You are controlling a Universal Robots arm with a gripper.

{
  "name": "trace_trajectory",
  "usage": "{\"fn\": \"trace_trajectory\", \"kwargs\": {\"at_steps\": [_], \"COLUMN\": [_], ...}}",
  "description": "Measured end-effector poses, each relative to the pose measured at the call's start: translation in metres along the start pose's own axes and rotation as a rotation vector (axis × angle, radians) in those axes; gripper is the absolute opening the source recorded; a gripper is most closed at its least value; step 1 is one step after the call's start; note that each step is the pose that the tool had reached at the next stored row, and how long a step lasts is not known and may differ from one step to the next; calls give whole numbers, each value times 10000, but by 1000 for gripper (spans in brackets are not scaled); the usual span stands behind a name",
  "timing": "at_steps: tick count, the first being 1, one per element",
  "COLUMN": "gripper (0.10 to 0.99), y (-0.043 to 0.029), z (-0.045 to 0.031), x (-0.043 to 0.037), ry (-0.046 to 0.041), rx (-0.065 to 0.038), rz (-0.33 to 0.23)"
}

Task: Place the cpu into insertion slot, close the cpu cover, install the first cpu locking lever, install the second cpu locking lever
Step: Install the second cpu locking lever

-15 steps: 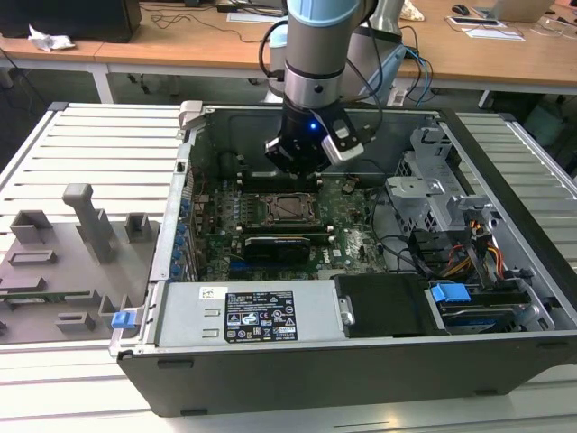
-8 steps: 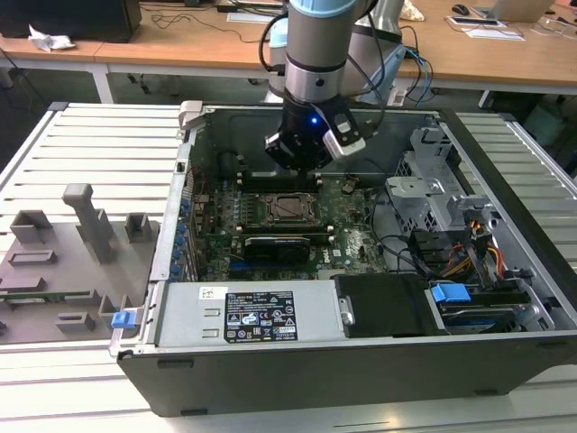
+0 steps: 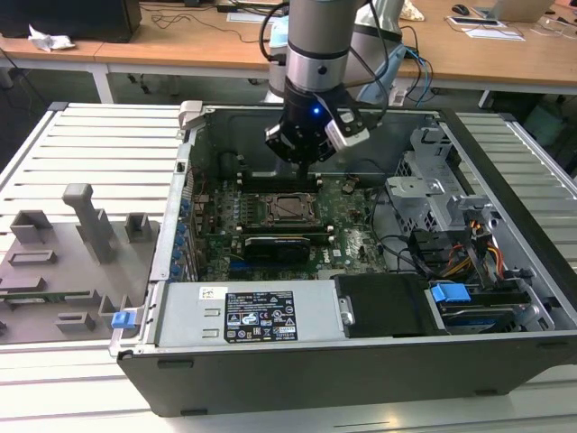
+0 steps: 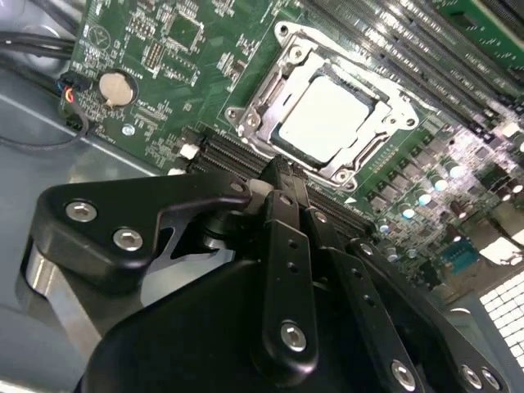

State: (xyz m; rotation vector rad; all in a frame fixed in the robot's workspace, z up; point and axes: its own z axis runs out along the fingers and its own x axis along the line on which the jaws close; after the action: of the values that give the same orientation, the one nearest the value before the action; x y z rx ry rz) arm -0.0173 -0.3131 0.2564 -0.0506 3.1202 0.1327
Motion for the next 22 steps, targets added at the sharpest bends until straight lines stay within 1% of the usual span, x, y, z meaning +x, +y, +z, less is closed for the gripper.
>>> {"fn": "trace_trajectory", "kwargs": {"at_steps": [5,7,9,11,16,20,22], "gripper": [106,106,106,106,106,106,106], "y": [-88,-145,-176,-230,-295,-346,-393], "z": [-4,-6,-7,-8,1,22,30], "x": [3,5,6,8,10,13,16], "ry": [0,0,0,0,-1,10,13], "rx": [-1,0,0,-1,-2,-33,-33], "rz": [1,0,0,0,1,2,2]}}
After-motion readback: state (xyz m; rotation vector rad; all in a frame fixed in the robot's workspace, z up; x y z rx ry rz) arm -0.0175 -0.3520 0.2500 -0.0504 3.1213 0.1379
